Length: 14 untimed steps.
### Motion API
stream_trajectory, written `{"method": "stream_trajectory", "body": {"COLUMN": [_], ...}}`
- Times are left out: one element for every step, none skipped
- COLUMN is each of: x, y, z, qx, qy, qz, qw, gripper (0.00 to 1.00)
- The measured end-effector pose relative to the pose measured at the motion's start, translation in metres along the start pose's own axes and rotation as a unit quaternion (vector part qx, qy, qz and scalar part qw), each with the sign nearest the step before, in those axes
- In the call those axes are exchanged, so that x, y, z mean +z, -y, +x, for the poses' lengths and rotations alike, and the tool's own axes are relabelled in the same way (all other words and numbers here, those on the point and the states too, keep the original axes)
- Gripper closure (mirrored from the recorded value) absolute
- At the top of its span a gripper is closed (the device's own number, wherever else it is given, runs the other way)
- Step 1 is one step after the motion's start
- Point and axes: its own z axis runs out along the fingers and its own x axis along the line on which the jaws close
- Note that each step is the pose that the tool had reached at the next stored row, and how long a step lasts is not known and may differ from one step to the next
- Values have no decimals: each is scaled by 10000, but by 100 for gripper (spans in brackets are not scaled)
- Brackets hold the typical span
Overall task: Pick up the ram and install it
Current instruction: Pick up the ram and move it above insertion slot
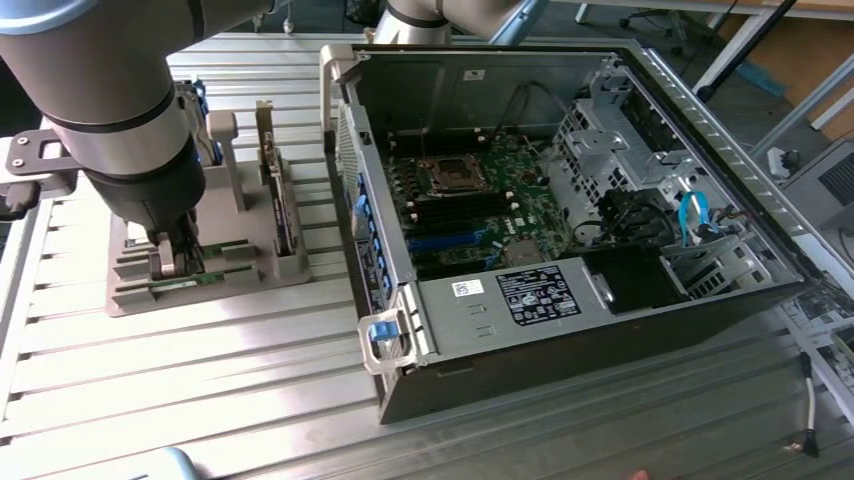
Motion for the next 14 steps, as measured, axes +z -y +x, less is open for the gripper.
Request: {"method": "stream_trajectory", "body": {"x": [0,0,6,15,25,36,45,55,64,73,82,91,99,108], "y": [0,0,0,0,0,0,0,0,0,0,0,1,1,1], "z": [0,1,1,2,2,2,2,3,3,4,4,4,4,5], "qx": [0,-1,-1,-1,-1,-1,-1,-1,-1,-1,-1,-1,-1,-1], "qy": [0,0,0,0,0,0,0,0,0,0,0,0,0,0], "qz": [0,0,1,0,0,0,0,0,0,0,0,0,0,0], "qw": [10000,10000,10000,10000,10000,10000,10000,10000,10000,10000,10000,10000,10000,10000], "gripper": [76,76,76,76,76,76,76,76,76,76,76,76,76,76]}}
